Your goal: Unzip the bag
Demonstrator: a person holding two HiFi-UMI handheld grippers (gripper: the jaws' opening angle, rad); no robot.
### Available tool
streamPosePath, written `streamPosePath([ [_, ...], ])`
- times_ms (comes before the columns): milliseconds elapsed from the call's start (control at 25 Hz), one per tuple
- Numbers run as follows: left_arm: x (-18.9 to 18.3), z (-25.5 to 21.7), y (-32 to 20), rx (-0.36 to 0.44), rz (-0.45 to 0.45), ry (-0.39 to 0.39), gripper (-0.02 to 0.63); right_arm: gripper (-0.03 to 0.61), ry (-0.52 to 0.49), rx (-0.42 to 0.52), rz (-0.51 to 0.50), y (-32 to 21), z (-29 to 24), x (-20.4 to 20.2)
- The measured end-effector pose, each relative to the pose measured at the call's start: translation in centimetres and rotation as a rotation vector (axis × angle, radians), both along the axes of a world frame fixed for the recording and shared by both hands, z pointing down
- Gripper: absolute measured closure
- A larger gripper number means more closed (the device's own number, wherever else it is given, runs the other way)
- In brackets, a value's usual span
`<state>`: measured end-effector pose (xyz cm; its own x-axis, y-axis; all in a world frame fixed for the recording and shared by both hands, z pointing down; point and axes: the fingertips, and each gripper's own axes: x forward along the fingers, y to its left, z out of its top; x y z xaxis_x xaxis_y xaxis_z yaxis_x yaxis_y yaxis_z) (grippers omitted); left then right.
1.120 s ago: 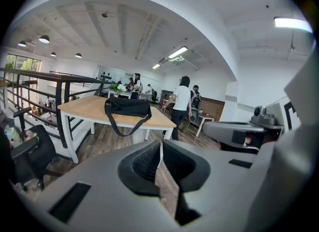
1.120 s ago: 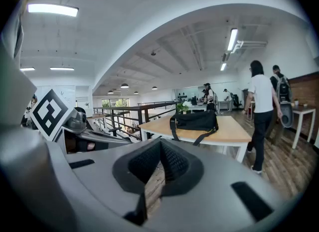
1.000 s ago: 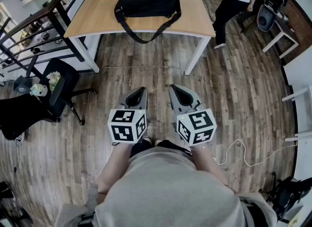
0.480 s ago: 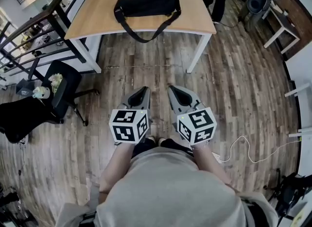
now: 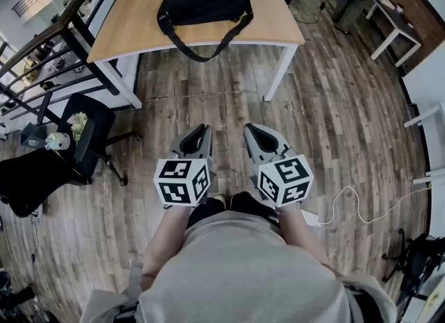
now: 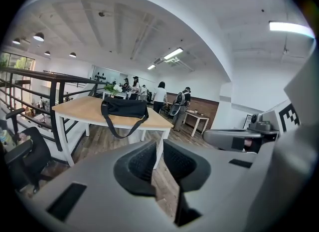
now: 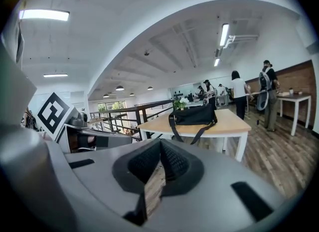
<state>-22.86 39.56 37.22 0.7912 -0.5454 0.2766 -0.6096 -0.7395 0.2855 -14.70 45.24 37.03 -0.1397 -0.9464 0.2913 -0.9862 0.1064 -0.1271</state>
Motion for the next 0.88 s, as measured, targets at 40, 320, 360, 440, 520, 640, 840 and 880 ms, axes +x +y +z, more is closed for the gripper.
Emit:
streamPosePath([
  [40,-0.1,0.2,0.1,-0.003,0.007,-0.004,0.578,0.569,-0.005,-0.004,0.013,0.1,0.2,0.0],
  [320,-1.0,1.6,0.7,-0.039,0.053,0.001,0.500,0.494,-0.023,-0.005,0.074,0.0,1.0,-1.4],
  [360,-1.0,1.7,0.7,-0.044,0.058,0.004,0.500,0.488,-0.020,-0.007,0.070,-0.1,1.1,-1.6],
  [440,-0.9,1.8,0.6,-0.050,0.068,0.020,0.500,0.481,-0.016,-0.010,0.063,-0.4,1.1,-1.7],
  [520,-0.9,1.6,0.3,-0.061,0.069,0.054,0.500,0.472,-0.017,-0.014,0.058,-0.9,1.3,-1.6],
  [640,-0.8,1.7,-0.8,-0.074,0.054,0.063,0.500,0.469,-0.021,-0.030,0.050,-2.1,1.7,-1.4],
  [840,0.3,2.5,-3.9,-0.081,0.027,0.048,0.500,0.459,-0.026,-0.034,0.015,-5.5,2.4,0.0],
  [880,0.8,2.6,-4.6,-0.080,0.024,0.044,0.500,0.453,-0.025,-0.033,0.011,-6.4,2.4,0.6],
])
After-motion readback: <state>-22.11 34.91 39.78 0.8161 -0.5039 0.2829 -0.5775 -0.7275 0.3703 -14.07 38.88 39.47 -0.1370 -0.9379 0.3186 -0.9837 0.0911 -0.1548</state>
